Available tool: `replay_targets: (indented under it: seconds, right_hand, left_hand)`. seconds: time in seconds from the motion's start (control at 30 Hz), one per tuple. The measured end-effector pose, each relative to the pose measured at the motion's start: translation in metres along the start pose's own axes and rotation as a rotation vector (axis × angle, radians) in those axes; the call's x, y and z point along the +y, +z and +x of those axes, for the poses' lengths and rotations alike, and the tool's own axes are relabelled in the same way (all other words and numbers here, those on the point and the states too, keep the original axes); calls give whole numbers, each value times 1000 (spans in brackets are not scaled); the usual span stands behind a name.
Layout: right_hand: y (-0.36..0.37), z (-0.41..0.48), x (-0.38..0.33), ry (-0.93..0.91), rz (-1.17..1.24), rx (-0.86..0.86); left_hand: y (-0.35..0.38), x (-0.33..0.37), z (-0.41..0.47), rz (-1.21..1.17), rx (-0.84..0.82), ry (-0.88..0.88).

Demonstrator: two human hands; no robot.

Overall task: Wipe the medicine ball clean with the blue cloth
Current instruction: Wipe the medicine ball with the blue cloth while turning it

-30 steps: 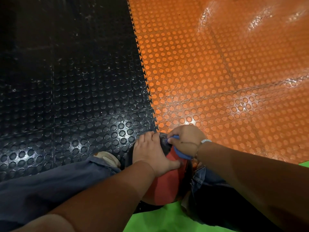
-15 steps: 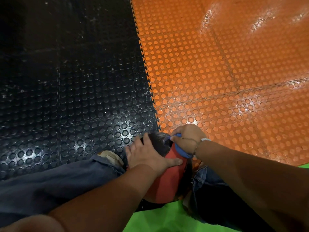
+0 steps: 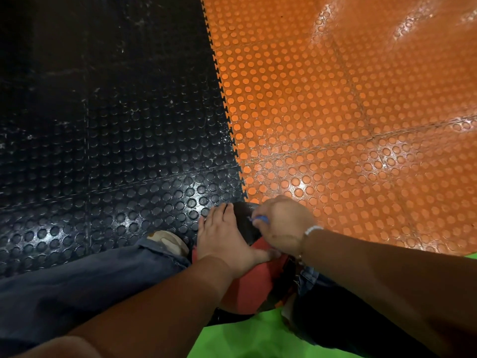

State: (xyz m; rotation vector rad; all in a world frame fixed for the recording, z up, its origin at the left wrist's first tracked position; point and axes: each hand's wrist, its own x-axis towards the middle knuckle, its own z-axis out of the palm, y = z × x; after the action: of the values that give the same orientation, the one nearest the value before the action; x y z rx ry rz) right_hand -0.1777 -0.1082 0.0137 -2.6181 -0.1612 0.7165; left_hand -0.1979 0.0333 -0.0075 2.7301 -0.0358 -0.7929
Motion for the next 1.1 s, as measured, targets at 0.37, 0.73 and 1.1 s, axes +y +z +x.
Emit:
replay_targets:
  seconds: [0.37,0.73,1.1]
  right_hand:
    - [-3,6,5,-138,-15,-40]
    - [1,14,16,-147,-63,-3]
    - [-1,18,13,-151,-43,-19]
  left_hand:
    - [-1,-2,2,-45,-11,17]
    - [-2,-4,-5,-10,-49,56]
    - [-2,-3,0,0,-47,72]
